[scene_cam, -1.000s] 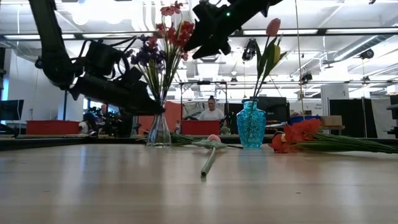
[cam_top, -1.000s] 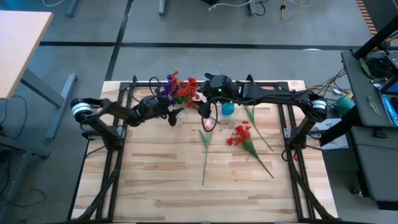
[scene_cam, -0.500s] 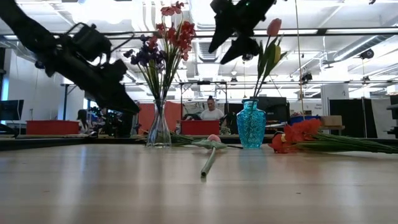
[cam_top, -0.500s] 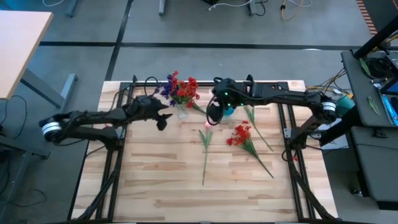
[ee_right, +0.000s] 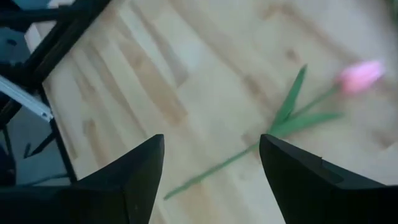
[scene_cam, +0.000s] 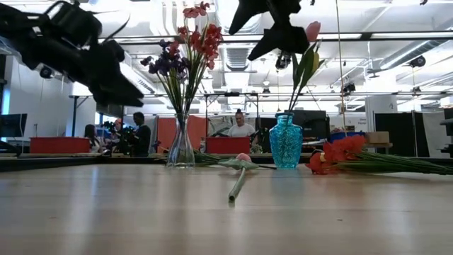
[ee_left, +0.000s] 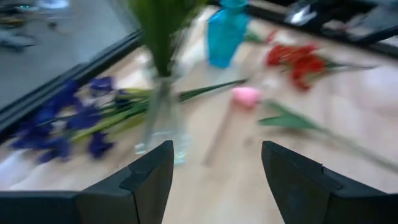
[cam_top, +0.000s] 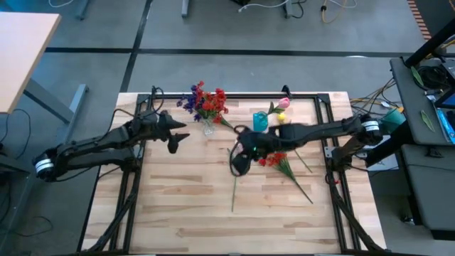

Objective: Sort flowers into vase by color
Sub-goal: Put the pink flower into the blue vase

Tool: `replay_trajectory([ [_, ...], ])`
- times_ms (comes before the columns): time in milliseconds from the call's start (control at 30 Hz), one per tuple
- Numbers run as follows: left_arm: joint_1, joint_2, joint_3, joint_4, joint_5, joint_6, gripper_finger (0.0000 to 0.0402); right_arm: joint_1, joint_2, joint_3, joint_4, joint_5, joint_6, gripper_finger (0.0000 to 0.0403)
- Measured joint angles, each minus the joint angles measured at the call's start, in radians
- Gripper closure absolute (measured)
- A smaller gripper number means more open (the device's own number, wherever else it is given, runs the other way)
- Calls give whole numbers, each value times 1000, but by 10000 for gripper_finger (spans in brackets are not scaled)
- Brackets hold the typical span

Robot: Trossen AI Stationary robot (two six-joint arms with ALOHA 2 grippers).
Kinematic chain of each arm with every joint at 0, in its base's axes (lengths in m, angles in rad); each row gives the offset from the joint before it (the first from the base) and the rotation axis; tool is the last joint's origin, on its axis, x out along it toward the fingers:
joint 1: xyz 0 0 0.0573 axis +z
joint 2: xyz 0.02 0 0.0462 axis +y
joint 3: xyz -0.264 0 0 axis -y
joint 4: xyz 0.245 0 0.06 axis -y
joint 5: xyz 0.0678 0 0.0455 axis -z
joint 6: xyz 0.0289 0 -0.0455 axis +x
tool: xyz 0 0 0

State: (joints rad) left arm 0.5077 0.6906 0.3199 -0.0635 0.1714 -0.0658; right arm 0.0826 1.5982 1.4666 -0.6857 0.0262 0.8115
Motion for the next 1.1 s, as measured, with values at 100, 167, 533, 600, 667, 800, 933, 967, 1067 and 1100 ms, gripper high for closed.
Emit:
replay_trajectory([
  [100,-58,-17,-2,0,11,-60,174,41,54,0,-7,31,62,155],
  [167,-108,-20,-2,0,2,-94,174,60,97,0,-16,53,92,158],
  [533,-315,-17,-2,22,-95,-142,174,35,332,0,-10,87,243,174],
  [600,-332,-13,-2,21,-104,-156,174,22,363,0,-1,109,258,178],
  [667,-347,-5,-3,21,-108,-165,174,10,391,0,23,115,266,181],
  [800,-370,17,-5,18,-111,-184,174,-3,426,0,67,116,272,197],
  [933,-388,41,-8,17,-111,-210,175,-5,445,1,71,116,279,240],
  [967,-391,44,-8,18,-111,-213,175,-5,446,1,68,120,279,255],
  [1067,-394,49,-8,36,-111,-214,174,-5,447,1,57,125,278,312],
  [1100,-396,48,-9,42,-111,-214,175,-5,446,0,54,129,277,332],
])
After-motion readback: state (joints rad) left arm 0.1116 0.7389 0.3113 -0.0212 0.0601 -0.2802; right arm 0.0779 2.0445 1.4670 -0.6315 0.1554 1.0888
